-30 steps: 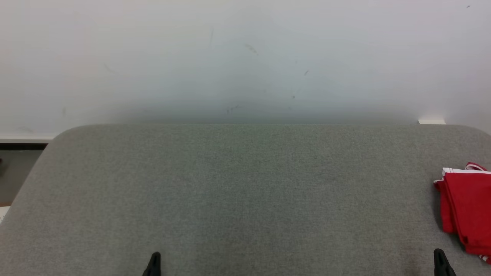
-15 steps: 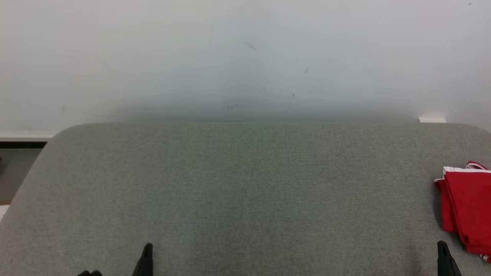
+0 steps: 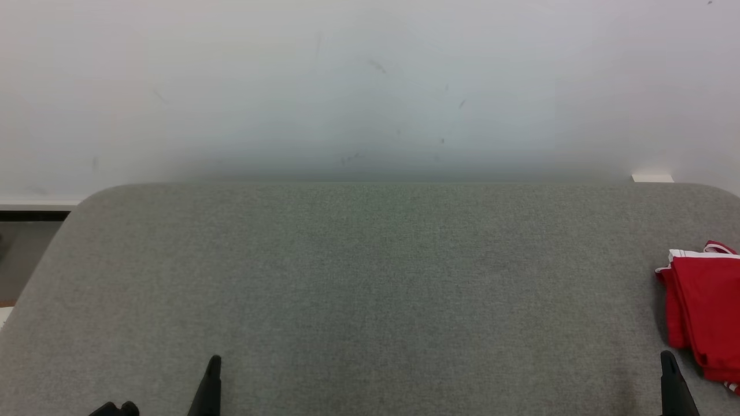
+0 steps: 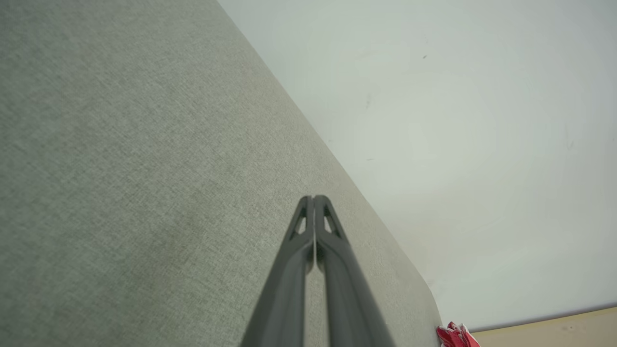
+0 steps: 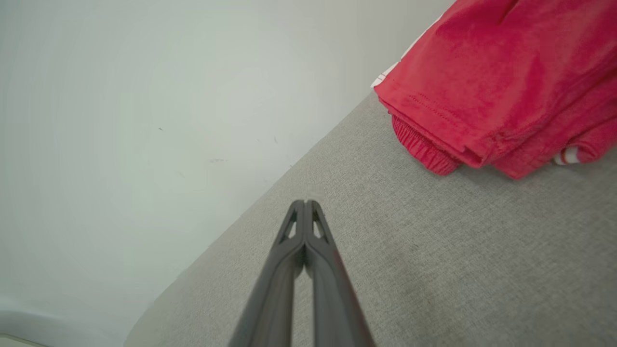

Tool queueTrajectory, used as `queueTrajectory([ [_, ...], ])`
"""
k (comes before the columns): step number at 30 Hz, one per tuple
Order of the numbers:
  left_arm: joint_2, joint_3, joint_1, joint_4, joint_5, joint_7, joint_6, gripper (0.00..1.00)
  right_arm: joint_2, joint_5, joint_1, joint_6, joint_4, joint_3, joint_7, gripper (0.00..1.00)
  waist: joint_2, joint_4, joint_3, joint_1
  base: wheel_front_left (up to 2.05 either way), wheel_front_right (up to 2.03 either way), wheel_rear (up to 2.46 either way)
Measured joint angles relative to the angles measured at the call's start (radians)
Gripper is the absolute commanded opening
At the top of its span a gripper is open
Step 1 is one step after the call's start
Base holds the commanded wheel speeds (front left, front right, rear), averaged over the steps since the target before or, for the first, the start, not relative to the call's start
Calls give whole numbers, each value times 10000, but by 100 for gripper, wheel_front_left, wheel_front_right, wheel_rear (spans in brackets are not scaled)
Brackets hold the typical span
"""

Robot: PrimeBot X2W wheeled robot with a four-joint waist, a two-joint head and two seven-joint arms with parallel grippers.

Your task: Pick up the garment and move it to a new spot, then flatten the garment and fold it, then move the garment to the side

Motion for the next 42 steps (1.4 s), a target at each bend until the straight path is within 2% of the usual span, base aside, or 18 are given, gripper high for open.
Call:
queueTrajectory([
  [21,48,391,-387,-6,-2332,537,-171,0,-21,2349,-422,0,58,-48,569,0,0,-7,99,0,0,0,0],
  [42,90,742,-666,-13,-4205,1014,-305,0,-44,4337,-816,0,104,-86,1080,0,0,-14,199,1,0,0,0],
])
